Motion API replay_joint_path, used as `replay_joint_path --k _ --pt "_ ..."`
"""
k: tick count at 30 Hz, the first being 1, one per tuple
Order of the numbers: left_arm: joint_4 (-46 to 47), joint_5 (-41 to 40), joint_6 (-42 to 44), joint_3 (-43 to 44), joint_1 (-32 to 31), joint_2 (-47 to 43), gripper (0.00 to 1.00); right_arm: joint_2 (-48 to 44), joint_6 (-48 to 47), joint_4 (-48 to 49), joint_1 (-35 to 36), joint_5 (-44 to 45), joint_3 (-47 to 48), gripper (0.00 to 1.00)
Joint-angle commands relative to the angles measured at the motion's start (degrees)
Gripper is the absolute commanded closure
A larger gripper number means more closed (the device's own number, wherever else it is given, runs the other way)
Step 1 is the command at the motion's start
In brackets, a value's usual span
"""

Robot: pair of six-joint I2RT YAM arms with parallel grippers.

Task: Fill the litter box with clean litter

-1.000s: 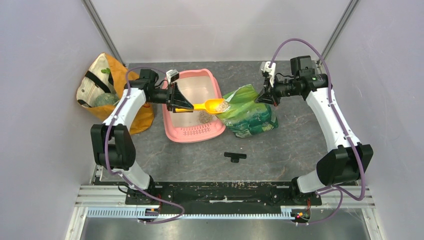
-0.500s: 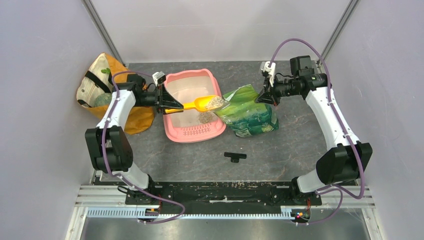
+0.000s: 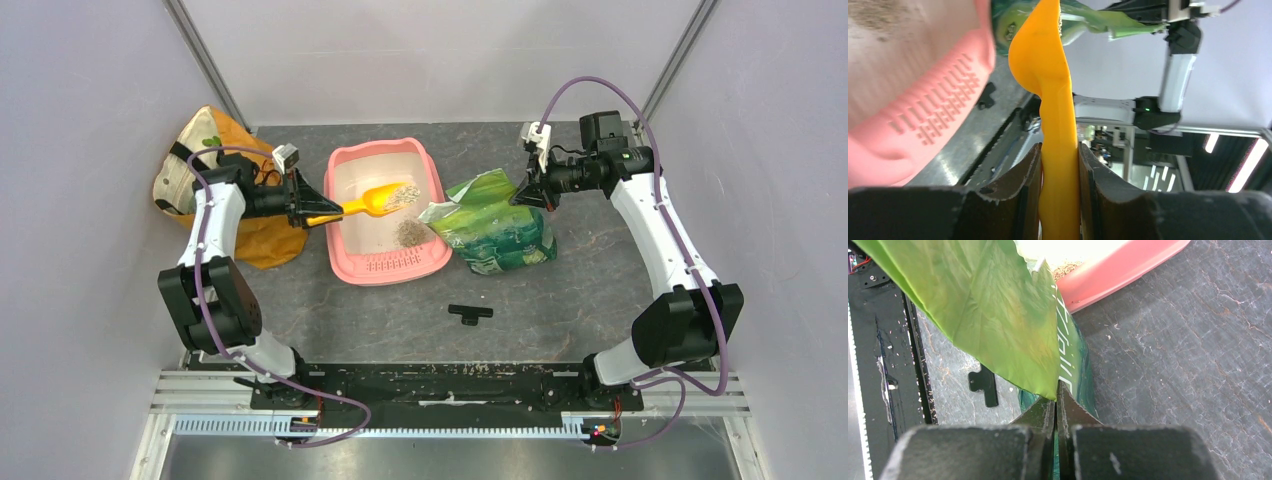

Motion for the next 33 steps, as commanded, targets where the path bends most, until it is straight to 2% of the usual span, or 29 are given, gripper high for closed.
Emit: replay_joint_path --k 1,5,9,20,33 --pt "-4.19 -10.31 5.16 6.12 0.74 -0.40 0.98 -0.46 0.67 2.95 0.09 -2.51 3.05 1.00" --pt "0.48 -22.51 -0.30 7.67 0.27 -1.80 0.98 -0.48 0.67 2.97 -0.01 -2.41 2.71 1.00" --pt "0.58 -31.43 0.15 10.78 -1.83 -1.42 0.98 -0.65 0.65 2.96 0.04 -2.34 2.51 1.00" --pt "1.54 -56.99 5.43 15.54 -16.33 -5.85 0.98 -1.04 0.27 2.78 0.02 -1.89 2.07 1.00" --pt "2.64 -58.10 10.49 14.76 -19.29 -7.31 0.98 -1.88 0.23 2.71 0.03 -2.02 1.67 1.00"
